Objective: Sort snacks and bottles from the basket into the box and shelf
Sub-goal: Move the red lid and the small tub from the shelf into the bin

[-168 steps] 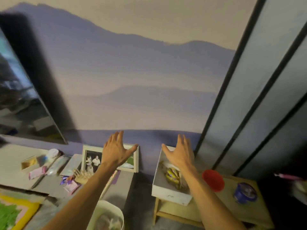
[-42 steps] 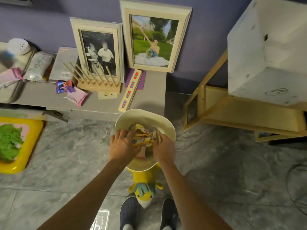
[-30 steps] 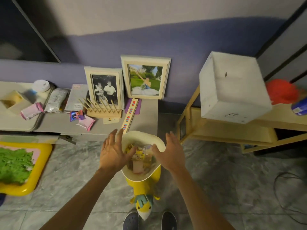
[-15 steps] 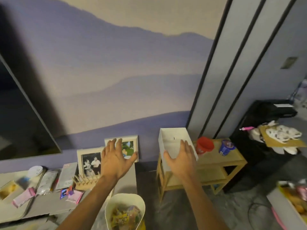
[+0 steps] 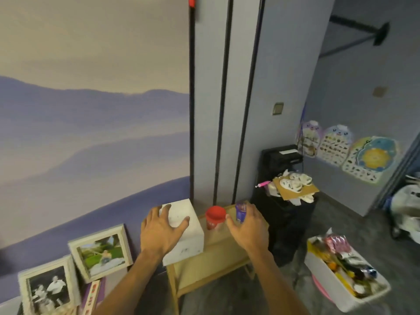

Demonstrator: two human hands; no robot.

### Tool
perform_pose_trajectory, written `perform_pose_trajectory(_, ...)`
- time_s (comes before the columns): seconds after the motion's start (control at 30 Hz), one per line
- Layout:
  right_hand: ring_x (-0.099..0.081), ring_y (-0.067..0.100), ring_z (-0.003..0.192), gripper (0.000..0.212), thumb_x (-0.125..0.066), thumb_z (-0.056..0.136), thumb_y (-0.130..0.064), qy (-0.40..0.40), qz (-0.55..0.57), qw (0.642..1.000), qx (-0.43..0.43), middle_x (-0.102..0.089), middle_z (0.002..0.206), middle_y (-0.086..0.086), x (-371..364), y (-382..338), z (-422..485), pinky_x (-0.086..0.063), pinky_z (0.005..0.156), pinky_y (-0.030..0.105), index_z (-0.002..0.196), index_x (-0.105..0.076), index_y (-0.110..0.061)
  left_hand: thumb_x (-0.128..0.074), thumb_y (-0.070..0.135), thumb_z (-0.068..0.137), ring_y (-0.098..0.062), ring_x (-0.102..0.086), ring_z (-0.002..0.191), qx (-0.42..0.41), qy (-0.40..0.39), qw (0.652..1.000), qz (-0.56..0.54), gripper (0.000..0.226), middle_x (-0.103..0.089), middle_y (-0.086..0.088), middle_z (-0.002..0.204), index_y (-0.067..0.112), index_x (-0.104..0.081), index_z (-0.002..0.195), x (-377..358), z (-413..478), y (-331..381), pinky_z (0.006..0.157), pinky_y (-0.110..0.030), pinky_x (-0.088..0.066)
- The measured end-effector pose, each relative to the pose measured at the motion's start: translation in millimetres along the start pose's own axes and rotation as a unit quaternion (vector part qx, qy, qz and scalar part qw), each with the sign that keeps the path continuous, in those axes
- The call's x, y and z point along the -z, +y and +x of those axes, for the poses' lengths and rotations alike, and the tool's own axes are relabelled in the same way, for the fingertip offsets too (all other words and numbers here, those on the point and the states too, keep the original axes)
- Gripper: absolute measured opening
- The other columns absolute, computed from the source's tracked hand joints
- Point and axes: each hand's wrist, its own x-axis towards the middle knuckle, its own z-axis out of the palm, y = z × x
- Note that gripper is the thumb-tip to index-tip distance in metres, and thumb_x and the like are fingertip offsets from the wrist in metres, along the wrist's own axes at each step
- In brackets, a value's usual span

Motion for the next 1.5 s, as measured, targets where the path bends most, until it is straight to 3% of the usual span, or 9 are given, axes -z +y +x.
perform_pose_trajectory(0.17,-0.040,0.029,0.153,0.098,-0.060,0.092,-0.073,-0.001,-0.007,1.000,-0.010,-0.040,0.167,0.009,25.2,67.2,29.2,-0.042,0.121,0.048,0.165,-0.029,-0.016,-0.022,0.099,0.078,-0.030,-0.039,0.151,0.022,-0.046,0.999,0.006,0.109,-0.039,-0.003,0.165,0.028,-0.042,0.158,-50.8,-4.5,63.5,0.123,-0.054,-0.035)
perform_pose_trajectory(0.33,-0.043,0.027,0.149,0.094,-0.061,0.094,-0.070,-0.019,-0.025,0.999,-0.007,-0.042,0.165,0.007,30.6,105.3,65.6,-0.045,0.116,0.041,0.164,-0.031,-0.015,0.005,0.109,0.055,-0.032,-0.036,0.154,0.043,-0.065,0.997,0.013,0.139,-0.033,-0.003,0.170,0.030,-0.036,0.161,-82.8,15.0,100.8,0.124,-0.055,-0.035)
perform_pose_trajectory(0.5,-0.039,0.029,0.154,0.097,-0.058,0.094,-0.074,-0.036,-0.030,0.999,-0.013,-0.037,0.169,0.009,14.8,125.8,121.3,-0.045,0.119,0.045,0.165,-0.028,-0.016,-0.021,0.104,0.070,-0.031,-0.036,0.153,0.041,-0.076,0.996,0.016,0.120,-0.038,-0.006,0.167,0.025,-0.041,0.158,-127.7,54.9,115.8,0.122,-0.053,-0.038)
perform_pose_trajectory(0.67,-0.036,0.027,0.155,0.099,-0.059,0.093,-0.075,-0.072,-0.026,0.997,-0.013,-0.034,0.171,0.005,-18.5,136.9,198.9,-0.041,0.121,0.044,0.167,-0.024,-0.019,-0.014,0.108,0.065,-0.031,-0.043,0.146,0.063,-0.091,0.994,0.010,0.128,-0.046,-0.008,0.159,0.022,-0.046,0.153,-191.2,117.3,125.8,0.117,-0.050,-0.041)
perform_pose_trajectory(0.8,-0.050,0.019,0.141,0.086,-0.064,0.094,-0.071,-0.096,-0.043,0.994,0.004,-0.051,0.155,0.000,-49.8,143.7,265.0,-0.040,0.099,0.027,0.158,-0.037,-0.022,-0.031,0.102,0.071,-0.031,-0.048,0.138,0.093,-0.113,0.989,-0.010,0.112,-0.051,-0.008,0.151,0.020,-0.050,0.146,-244.7,169.4,126.9,0.111,-0.050,-0.044)
perform_pose_trajectory(0.93,-0.048,0.022,0.144,0.091,-0.061,0.092,-0.077,-0.137,-0.056,0.989,-0.002,-0.048,0.159,0.000,-92.8,153.1,328.2,-0.046,0.109,0.036,0.161,-0.034,-0.024,-0.033,0.104,0.072,-0.032,-0.055,0.130,0.137,-0.154,0.978,-0.028,0.111,-0.052,-0.006,0.149,0.025,-0.045,0.149,-297.7,211.6,121.0,0.106,-0.053,-0.050)
perform_pose_trajectory(1.13,-0.055,0.022,0.136,0.108,-0.078,0.073,-0.078,-0.223,-0.063,0.973,-0.014,-0.052,0.151,-0.003,-164.3,184.9,391.1,-0.052,0.103,0.038,0.159,-0.034,-0.030,-0.037,0.107,0.068,-0.033,-0.064,0.121,0.213,-0.175,0.959,-0.059,0.109,-0.058,-0.006,0.143,0.032,-0.037,0.148,-362.6,235.8,105.2,0.096,-0.052,-0.058)
perform_pose_trajectory(1.33,-0.050,0.025,0.143,0.130,-0.081,0.065,-0.083,-0.278,-0.077,0.958,0.001,-0.043,0.162,0.002,-241.2,235.7,432.6,-0.059,0.103,0.043,0.164,-0.021,-0.026,-0.057,0.090,0.080,-0.035,-0.070,0.110,0.312,-0.173,0.929,-0.101,0.101,-0.060,-0.012,0.142,0.027,-0.035,0.155,-421.4,243.3,95.3,0.088,-0.049,-0.061)
perform_pose_trajectory(1.5,-0.043,0.032,0.150,0.136,-0.087,0.068,-0.074,-0.310,-0.086,0.946,0.047,-0.030,0.171,0.005,-291.8,262.9,453.7,-0.058,0.104,0.047,0.168,-0.009,-0.024,-0.072,0.057,0.093,-0.043,-0.070,0.111,0.364,-0.140,0.914,-0.112,0.081,-0.066,-0.016,0.137,0.030,-0.037,0.161,-464.6,247.8,74.0,0.088,-0.048,-0.057)
